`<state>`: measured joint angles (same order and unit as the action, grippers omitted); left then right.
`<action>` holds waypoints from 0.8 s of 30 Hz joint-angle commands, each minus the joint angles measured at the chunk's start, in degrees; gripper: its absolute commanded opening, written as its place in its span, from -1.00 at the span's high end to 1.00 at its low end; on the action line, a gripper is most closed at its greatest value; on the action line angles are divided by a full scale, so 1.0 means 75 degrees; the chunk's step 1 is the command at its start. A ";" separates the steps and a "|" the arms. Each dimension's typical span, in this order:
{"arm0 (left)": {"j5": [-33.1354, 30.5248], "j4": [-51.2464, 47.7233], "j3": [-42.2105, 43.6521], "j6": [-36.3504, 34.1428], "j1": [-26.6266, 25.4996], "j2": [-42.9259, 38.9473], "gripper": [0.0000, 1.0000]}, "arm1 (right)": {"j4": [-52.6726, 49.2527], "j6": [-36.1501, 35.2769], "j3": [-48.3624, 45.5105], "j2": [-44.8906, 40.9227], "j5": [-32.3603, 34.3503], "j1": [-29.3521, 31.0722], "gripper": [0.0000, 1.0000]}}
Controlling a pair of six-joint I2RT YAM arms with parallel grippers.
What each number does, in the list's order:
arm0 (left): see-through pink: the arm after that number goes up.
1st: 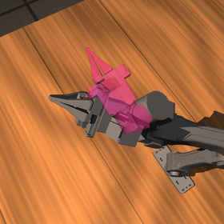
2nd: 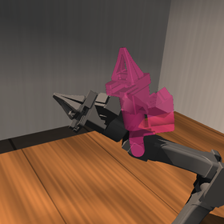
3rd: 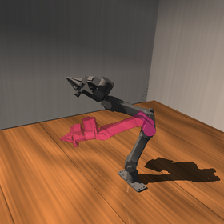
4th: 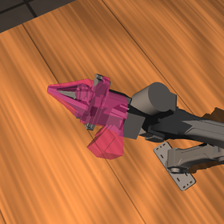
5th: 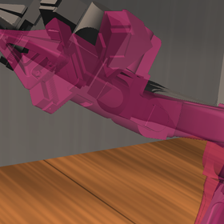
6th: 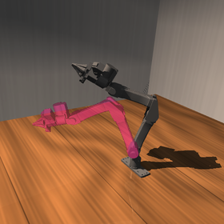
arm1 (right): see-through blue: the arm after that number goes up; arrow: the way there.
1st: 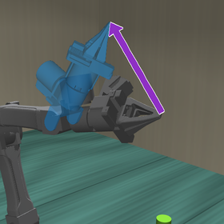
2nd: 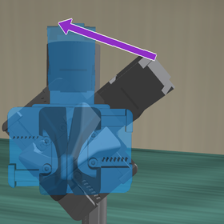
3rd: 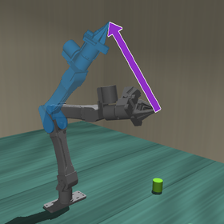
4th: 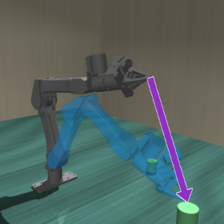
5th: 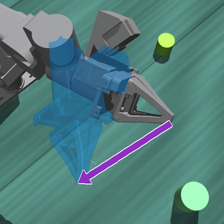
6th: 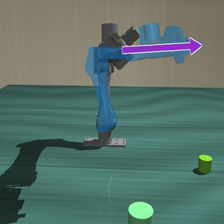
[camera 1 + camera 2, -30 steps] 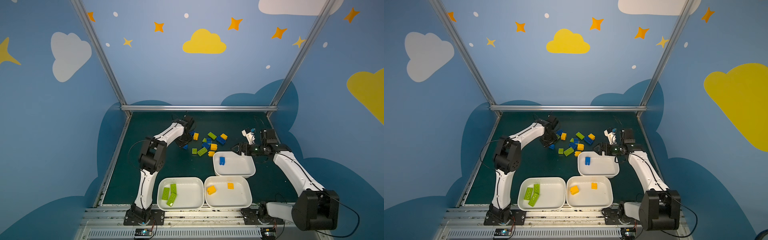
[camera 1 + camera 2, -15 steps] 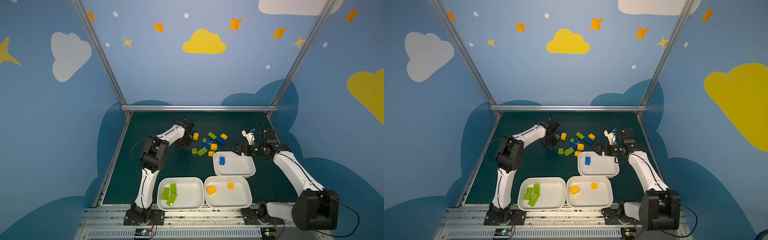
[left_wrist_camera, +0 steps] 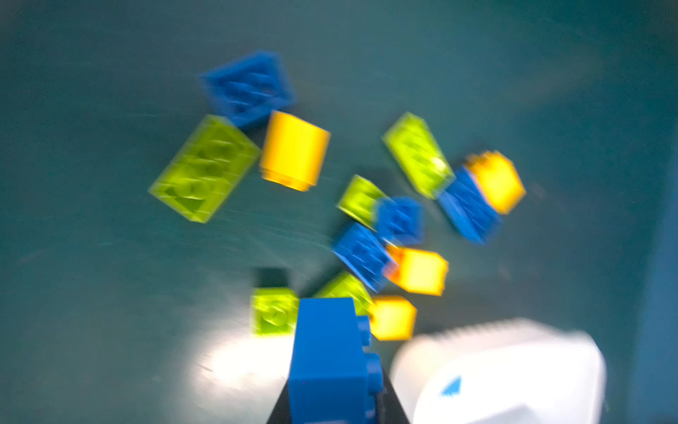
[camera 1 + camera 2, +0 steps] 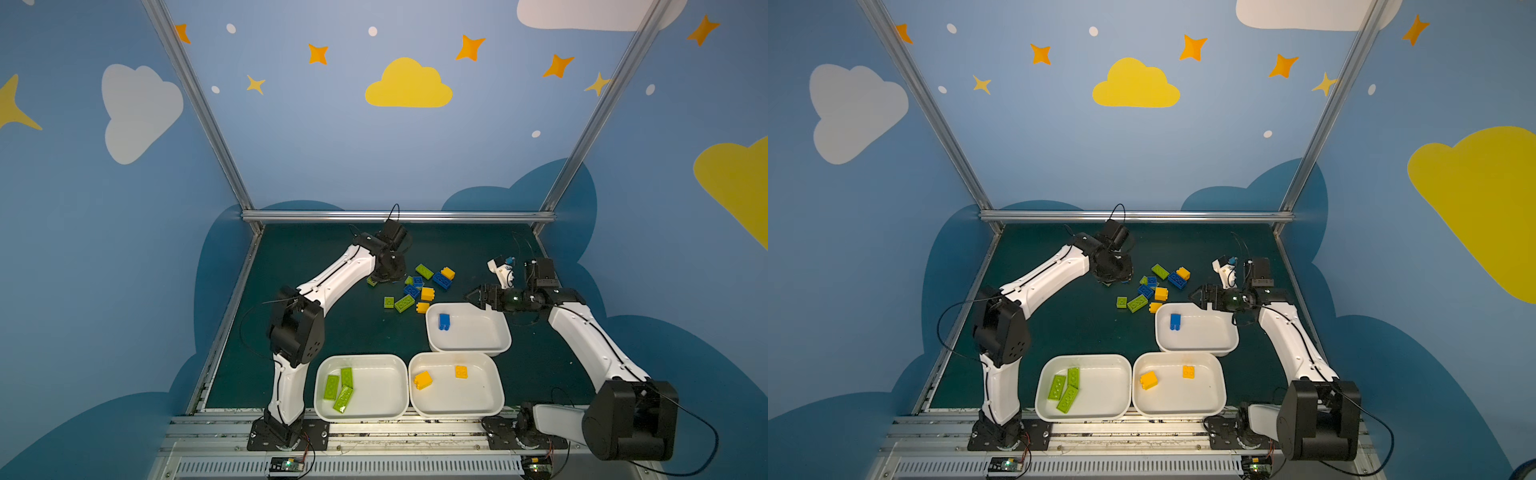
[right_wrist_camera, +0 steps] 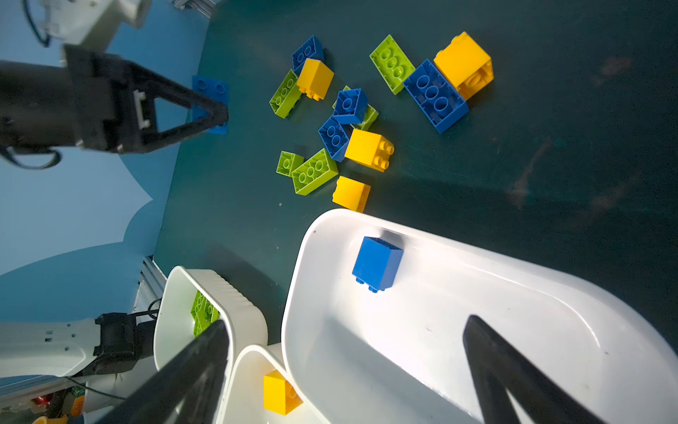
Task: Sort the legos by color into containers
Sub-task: 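Carry the blue brick to the farthest white bin and drop it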
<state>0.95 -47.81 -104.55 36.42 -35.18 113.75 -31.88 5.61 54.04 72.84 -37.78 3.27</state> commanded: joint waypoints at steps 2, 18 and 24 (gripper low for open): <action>0.1269 0.0168 0.0155 -0.1483 -0.0793 0.0034 0.56 | -0.0067 0.0015 0.0037 -0.0055 -0.0071 -0.0136 -0.97; 0.1112 0.0047 -0.0107 -0.1380 -0.1710 0.0895 0.24 | -0.0226 -0.0066 -0.0071 -0.0301 -0.0007 -0.0341 -0.97; 0.1023 -0.0645 -0.0687 -0.1539 -0.1297 0.0564 -0.24 | -0.0203 -0.0022 -0.0081 -0.0335 -0.0083 -0.0366 -0.97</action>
<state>9.65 -48.97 -106.67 26.06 -46.94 121.82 -32.38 5.58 54.02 71.33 -37.78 0.82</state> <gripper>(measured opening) 0.611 0.984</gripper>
